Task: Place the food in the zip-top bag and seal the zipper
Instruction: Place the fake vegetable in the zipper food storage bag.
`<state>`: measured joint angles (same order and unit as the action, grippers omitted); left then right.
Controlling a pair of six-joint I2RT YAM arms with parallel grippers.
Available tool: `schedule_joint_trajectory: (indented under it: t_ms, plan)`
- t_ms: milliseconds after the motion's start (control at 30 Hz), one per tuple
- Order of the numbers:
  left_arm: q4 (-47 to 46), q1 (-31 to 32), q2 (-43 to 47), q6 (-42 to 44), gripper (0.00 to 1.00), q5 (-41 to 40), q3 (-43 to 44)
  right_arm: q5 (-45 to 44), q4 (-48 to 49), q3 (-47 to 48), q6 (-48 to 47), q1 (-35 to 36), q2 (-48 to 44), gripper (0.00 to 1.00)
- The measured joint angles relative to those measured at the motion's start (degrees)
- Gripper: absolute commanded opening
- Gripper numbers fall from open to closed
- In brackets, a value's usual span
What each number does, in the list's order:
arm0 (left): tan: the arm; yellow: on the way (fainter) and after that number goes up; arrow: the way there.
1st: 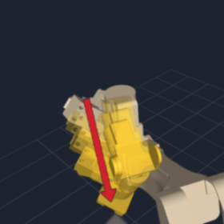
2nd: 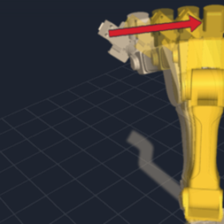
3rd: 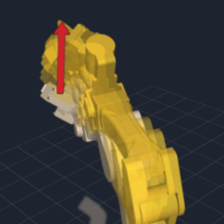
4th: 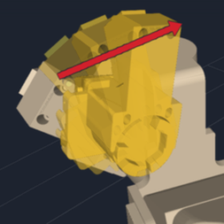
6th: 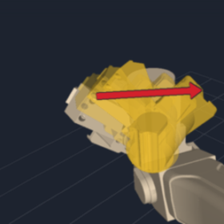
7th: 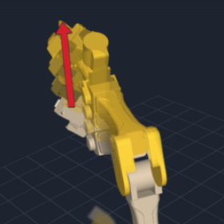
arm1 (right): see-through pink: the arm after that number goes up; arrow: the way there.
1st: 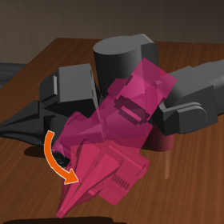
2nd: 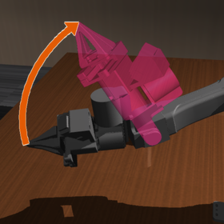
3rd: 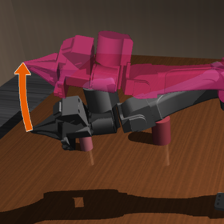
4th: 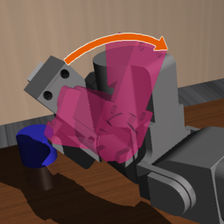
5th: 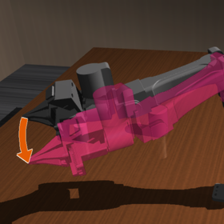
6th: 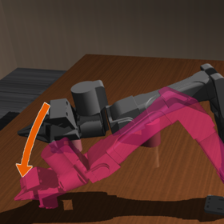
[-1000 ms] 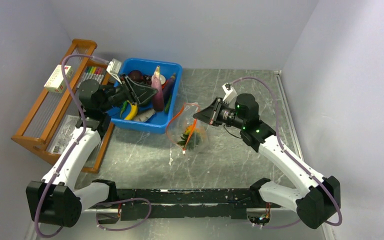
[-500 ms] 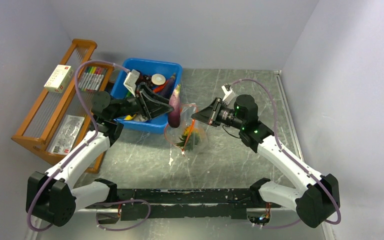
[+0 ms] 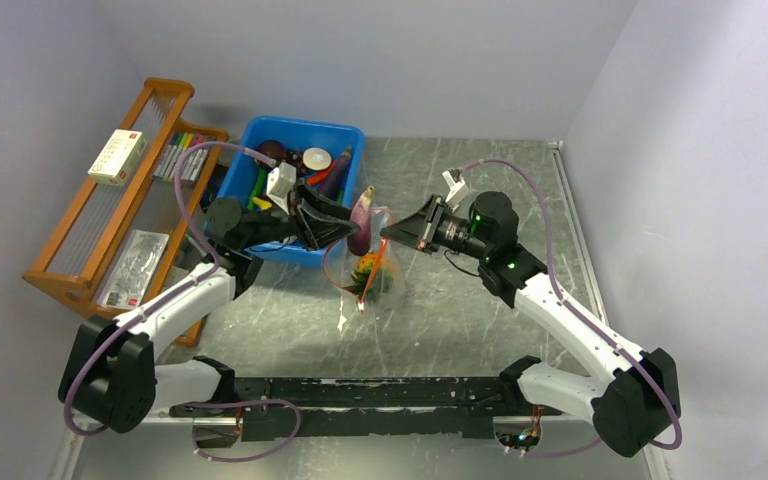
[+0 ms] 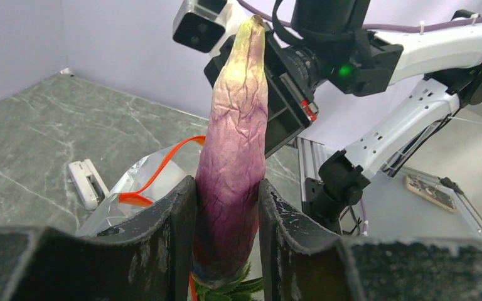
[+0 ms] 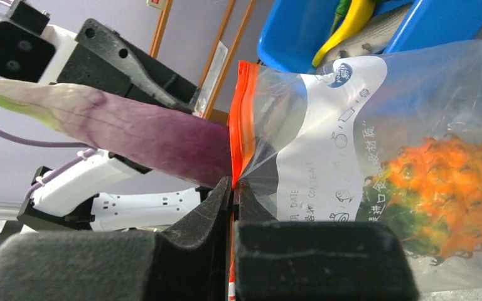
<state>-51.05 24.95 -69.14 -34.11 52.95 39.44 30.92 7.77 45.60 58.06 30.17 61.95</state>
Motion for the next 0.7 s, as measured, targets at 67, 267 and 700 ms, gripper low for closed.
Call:
schedule_joint_trajectory:
  t_ms: [67,267,700]
  plan:
    - [-1.4,0.0,-1.5,0.5,0.2,0.2,0.0,0.0,0.1,0.0,0.0,0.0,0.0,0.0]
    - [-4.2,0.0,-2.6,4.2,0.2,0.2,-2.1,0.0,0.1,0.0,0.0,0.0,0.0,0.0]
    - [-11.8,0.5,-3.3,9.2,0.34,1.2,-7.3,0.4,1.0,0.0,0.0,0.0,0.0,0.0]
